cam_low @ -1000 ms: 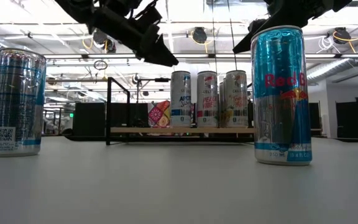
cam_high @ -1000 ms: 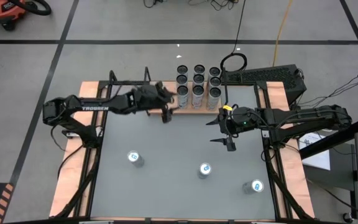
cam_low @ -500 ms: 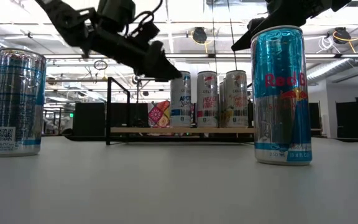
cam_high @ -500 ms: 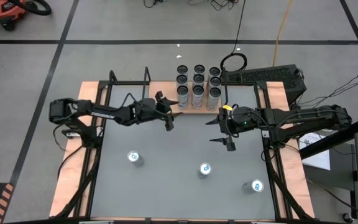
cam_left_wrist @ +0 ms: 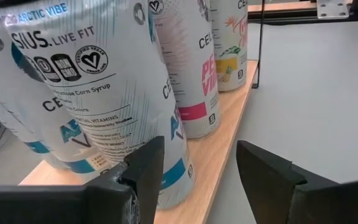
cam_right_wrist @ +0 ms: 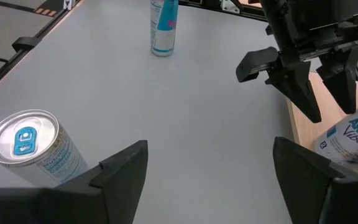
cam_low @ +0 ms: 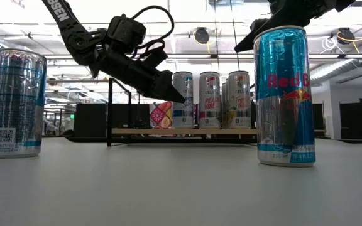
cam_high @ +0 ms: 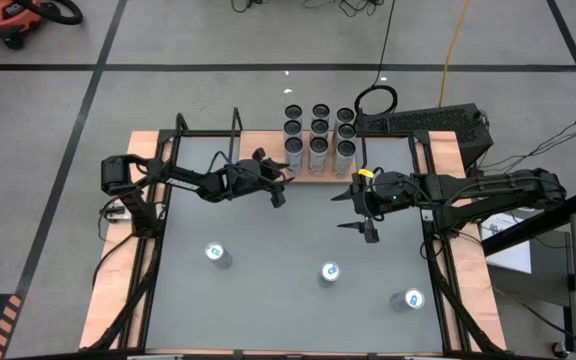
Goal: Place canned beverage on shelf
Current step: Put the white blue soda can on the shelf aligned with the white blue soda cans
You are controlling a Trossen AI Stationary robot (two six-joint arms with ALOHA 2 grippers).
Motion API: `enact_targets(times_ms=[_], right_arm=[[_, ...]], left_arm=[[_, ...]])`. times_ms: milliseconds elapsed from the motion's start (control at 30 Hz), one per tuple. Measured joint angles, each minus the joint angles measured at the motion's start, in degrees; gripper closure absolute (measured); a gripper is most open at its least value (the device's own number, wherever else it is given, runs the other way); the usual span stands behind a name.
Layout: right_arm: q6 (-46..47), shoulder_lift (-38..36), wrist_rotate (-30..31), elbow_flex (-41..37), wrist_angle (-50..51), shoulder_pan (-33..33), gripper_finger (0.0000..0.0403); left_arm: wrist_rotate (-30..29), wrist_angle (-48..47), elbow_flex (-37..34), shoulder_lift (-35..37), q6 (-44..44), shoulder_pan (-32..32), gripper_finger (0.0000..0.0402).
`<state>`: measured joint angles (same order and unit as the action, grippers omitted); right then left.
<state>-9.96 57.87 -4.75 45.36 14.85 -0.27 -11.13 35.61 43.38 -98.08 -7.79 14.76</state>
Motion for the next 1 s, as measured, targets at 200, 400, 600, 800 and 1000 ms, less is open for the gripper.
enact_targets(times_ms=[200,400,600,800,1000], right_arm=[[-0.1,0.0,0.0,0.0,0.0,0.0,0.0124],[0.0,0.0,0.0,0.0,0.0,0.0,0.0124],[0.0,0.0,0.0,0.0,0.0,0.0,0.0124],[0.1,0.0,0.0,-0.1,-0.2,0.0,0.0124],[0.1,0.0,0.0,-2.5,-2.7,0.0,0.0124]], left_arm=[[-2.6,-0.4,0.0,0.0,-0.1,0.1,0.0204],[-6.3,-2.6,0.0,0.0,0.0,0.2,0.0204],[-7.2,-2.7,0.0,0.0,0.0,0.0,0.0204],[-3.0,-3.3,0.0,0.0,0.0,-1.7,0.0204],[-1.4,-2.5,0.0,0.0,0.0,-1.8,0.0204]])
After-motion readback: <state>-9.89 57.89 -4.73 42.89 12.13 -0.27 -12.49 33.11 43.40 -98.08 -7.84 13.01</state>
